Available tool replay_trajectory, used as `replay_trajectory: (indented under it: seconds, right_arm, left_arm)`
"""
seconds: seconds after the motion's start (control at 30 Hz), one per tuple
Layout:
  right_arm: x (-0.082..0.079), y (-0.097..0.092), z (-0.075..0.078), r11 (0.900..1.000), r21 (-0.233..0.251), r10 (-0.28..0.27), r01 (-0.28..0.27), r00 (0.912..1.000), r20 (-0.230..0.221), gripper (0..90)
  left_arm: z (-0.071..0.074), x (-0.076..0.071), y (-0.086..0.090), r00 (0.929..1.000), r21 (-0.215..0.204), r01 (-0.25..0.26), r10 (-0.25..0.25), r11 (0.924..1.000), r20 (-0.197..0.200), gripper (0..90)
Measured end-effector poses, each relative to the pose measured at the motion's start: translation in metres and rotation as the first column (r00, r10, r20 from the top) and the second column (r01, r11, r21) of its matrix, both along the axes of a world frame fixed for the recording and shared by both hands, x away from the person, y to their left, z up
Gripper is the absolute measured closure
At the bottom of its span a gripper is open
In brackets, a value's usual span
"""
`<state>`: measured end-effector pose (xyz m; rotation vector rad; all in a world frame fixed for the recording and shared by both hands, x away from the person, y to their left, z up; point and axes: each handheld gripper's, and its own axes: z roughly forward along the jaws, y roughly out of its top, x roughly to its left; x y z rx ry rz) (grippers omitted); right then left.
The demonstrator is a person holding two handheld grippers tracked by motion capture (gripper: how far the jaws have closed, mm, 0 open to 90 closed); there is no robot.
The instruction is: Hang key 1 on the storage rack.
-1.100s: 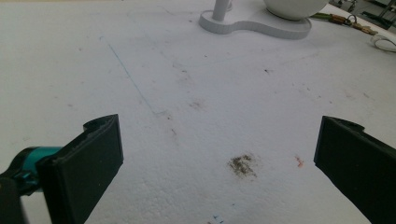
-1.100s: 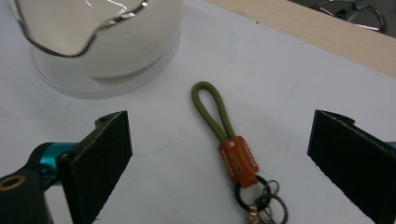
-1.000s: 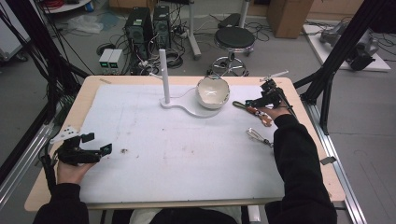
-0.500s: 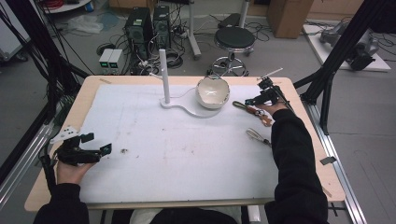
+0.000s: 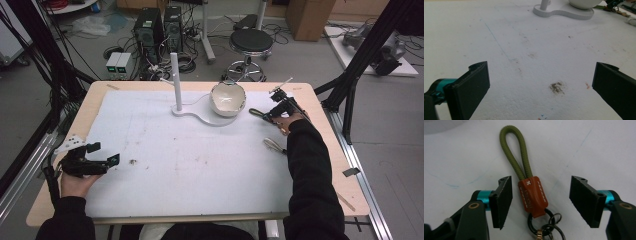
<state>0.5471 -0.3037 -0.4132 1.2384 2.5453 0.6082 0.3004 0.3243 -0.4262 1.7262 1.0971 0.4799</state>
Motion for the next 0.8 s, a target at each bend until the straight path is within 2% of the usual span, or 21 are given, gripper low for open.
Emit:
replay_trajectory:
  seconds: [0.17,0.23,0.27,0.3,0.33,0.37,0.43,0.57,0.67,0.8]
  right_arm:
    - [0.003,0.002,-0.003,1.0000,0.000,-0.010,0.009,0.9999,0.004,46.1]
    - [0.006,0.001,-0.007,0.9998,0.016,-0.012,0.012,0.9996,-0.026,54.2]
    - [0.006,0.001,-0.007,0.9998,0.016,-0.012,0.012,0.9996,-0.026,54.2]
    - [0.007,0.000,-0.008,0.9996,0.023,-0.013,0.014,0.9992,-0.039,62.8]
    - [0.007,0.000,-0.008,0.9996,0.023,-0.013,0.014,0.9992,-0.039,62.8]
    - [0.006,0.000,-0.006,0.9999,0.016,-0.005,0.006,0.9992,-0.039,70.5]
    - [0.005,0.000,-0.005,0.9999,0.013,-0.003,0.004,0.9992,-0.040,72.2]
    - [0.002,0.003,-0.003,0.9996,-0.028,-0.008,0.008,0.9998,-0.020,75.0]
    - [-0.001,0.004,-0.001,0.9996,-0.028,-0.009,0.009,0.9998,-0.015,75.0]
    - [-0.009,0.002,0.009,0.9992,0.000,-0.039,0.039,0.9992,0.000,74.9]
  left_arm:
    - [0.000,-0.001,0.000,1.0000,-0.003,0.000,0.000,1.0000,0.005,1.7]
    - [0.000,-0.001,0.000,1.0000,-0.005,0.000,0.000,1.0000,0.007,1.8]
    - [0.000,-0.001,0.000,1.0000,0.000,-0.002,0.002,1.0000,0.008,1.8]
    - [0.000,-0.001,0.000,0.9999,0.007,-0.006,0.006,1.0000,0.014,1.8]
    - [0.000,-0.001,0.000,0.9998,0.012,-0.005,0.005,0.9999,0.017,1.8]
    - [0.000,-0.001,0.000,0.9998,0.009,-0.006,0.006,0.9999,0.020,1.7]
    - [0.000,-0.001,0.000,0.9997,0.009,-0.008,0.008,0.9999,0.023,1.8]
    - [0.000,-0.002,0.000,0.9997,0.007,-0.007,0.007,1.0000,0.023,1.7]
    - [-0.001,-0.004,0.000,0.9998,0.011,-0.006,0.006,0.9999,0.021,1.7]
    - [0.000,-0.006,0.001,0.9996,0.001,-0.010,0.010,0.9999,0.027,1.7]
